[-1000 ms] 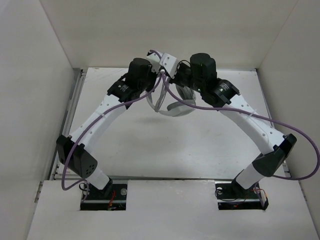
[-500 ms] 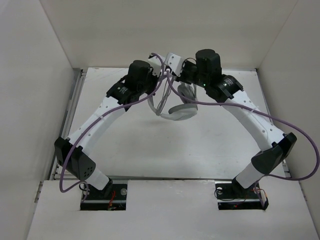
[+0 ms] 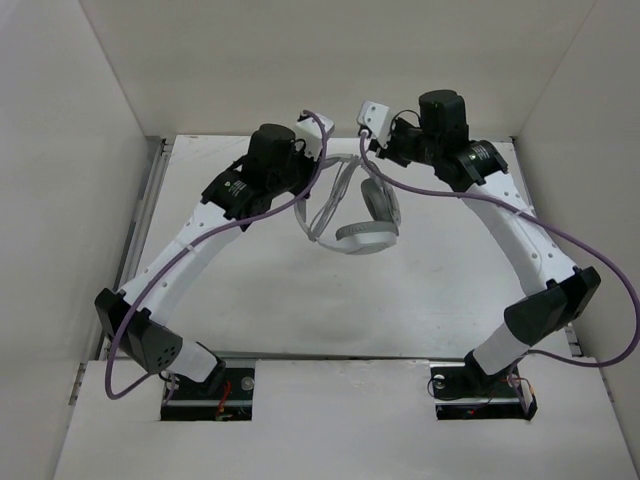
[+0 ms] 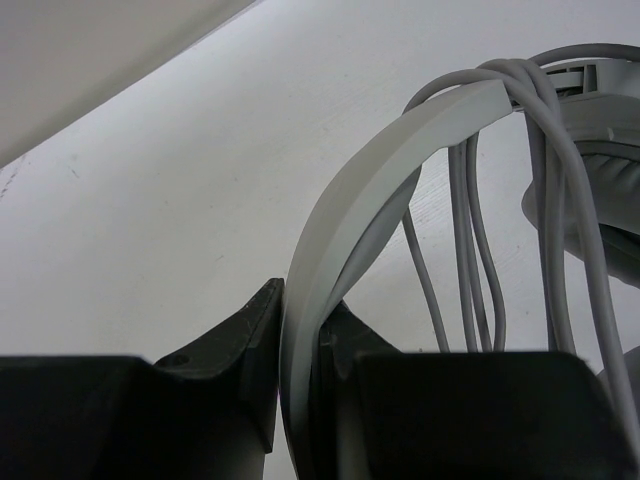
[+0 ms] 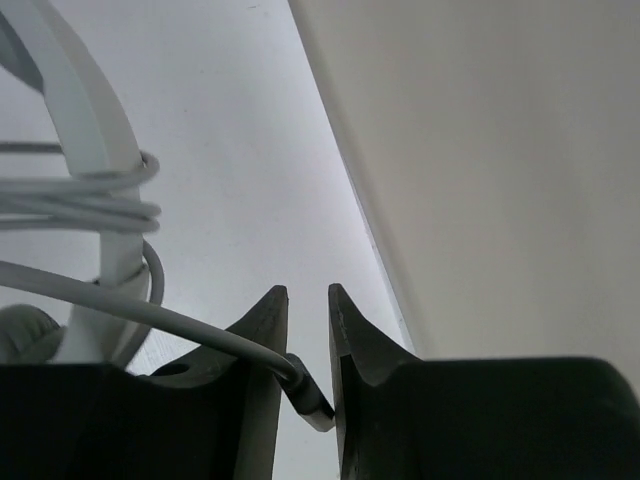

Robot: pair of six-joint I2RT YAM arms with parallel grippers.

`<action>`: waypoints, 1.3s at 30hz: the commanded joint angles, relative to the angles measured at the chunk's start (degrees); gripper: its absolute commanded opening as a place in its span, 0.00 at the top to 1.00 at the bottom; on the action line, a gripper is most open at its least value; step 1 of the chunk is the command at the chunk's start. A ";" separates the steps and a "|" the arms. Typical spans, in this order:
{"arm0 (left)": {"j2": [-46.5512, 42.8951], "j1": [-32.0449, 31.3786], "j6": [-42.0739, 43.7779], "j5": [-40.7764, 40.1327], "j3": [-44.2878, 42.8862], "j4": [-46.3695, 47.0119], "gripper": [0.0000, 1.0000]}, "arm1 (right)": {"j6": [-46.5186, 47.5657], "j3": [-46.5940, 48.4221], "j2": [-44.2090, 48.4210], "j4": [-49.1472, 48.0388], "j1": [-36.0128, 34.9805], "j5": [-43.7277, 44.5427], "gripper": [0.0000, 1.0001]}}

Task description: Wrap the headphones

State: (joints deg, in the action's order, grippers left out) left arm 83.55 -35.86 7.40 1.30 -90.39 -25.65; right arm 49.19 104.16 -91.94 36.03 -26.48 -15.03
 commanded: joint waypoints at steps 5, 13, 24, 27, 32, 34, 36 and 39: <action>-5.06 0.57 -2.12 4.14 0.48 2.01 1.00 | -0.15 0.43 0.98 2.99 5.07 -11.16 0.64; -5.15 -0.22 -4.67 9.50 -2.33 -0.01 1.00 | -1.28 -2.82 -1.39 2.82 5.78 -14.50 0.61; -5.59 1.88 -6.60 10.56 -4.18 -0.19 1.00 | -2.96 -8.44 -2.98 1.06 5.43 -16.96 0.62; -5.68 4.52 -8.53 12.05 -4.70 0.16 1.00 | -4.27 -10.81 -2.11 1.06 7.80 -20.73 0.62; -5.15 6.54 -10.21 12.94 -5.76 0.51 1.00 | -8.40 -13.10 -0.26 0.53 10.00 -26.63 0.61; -4.63 6.81 -10.56 12.94 -6.03 0.69 1.00 | -9.98 -14.33 0.27 -0.08 10.62 -27.86 0.61; -4.27 6.99 -10.74 12.85 -6.11 1.12 1.00 | -11.13 -16.08 1.06 -1.05 11.23 -28.74 0.61; -3.48 7.95 -11.18 12.06 -4.89 2.35 1.00 | -12.10 -19.68 3.16 -2.45 12.20 -28.92 0.61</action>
State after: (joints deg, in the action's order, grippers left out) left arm 81.56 -28.69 -0.10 11.31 -92.99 -29.50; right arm 39.42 86.59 -92.79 37.36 -14.98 -39.83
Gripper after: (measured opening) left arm 0.142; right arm 0.388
